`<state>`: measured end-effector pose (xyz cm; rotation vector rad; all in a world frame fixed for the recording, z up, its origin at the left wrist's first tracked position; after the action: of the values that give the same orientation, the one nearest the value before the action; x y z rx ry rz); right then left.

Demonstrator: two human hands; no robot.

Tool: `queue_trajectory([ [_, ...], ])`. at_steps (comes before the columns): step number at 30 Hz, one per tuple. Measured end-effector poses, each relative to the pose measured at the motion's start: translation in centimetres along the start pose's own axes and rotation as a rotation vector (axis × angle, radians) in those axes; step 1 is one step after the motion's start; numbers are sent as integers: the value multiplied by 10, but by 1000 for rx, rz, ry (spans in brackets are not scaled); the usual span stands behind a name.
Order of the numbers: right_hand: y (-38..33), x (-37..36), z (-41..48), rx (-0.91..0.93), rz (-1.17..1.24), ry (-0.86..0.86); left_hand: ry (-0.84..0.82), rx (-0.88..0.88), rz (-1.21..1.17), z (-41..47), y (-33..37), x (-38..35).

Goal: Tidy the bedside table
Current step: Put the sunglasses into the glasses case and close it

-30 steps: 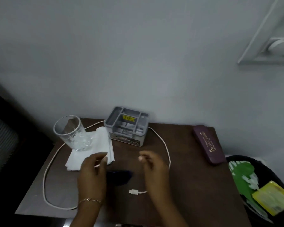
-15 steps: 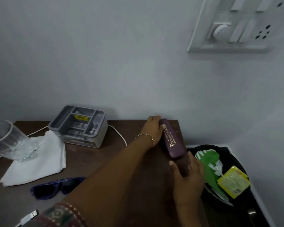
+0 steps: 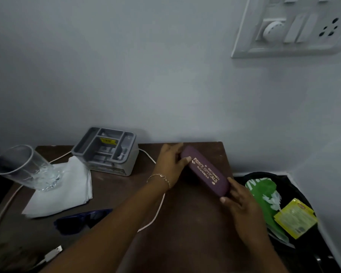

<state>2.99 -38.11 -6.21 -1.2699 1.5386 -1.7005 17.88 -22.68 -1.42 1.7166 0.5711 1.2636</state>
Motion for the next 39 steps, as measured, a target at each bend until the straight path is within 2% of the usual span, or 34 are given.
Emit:
queue_trajectory([
  [4, -10, 16, -9, 30, -48, -243, -123, -12, -86, -51, -13, 26],
  [6, -13, 18, -13, 59, -120, -323, -177, 52, -192, -77, -25, 29],
  [11, -18, 11, -23, 99, -166, -399, -74, 134, -143, -122, -38, 35],
  [16, -17, -6, -39, 51, -93, -441, -123, 157, 19, -139, -50, 29],
  [21, -5, -12, -48, 181, -301, -350, -131, 178, 54, -149, -66, 22],
  [27, -9, -18, -47, 326, -488, -318, -110, 22, 109, -141, -73, 28],
  [33, -24, -42, -50, 665, -952, -246, -151, -49, 118, -134, -76, 31],
  [39, -16, -58, -58, 990, -1217, -86, -104, -79, 89, -135, -81, 28],
])
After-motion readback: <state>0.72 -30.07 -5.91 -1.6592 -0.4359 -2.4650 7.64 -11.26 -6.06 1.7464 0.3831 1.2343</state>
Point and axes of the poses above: each hand's wrist, its own z-axis towards the middle knuckle, its own x-axis out of the back of the hand, y = z × x, the point moved 2 cm from there along z, towards the middle knuckle, and after that the axes turned 2 degrees about -y, right-handed, at the moved point
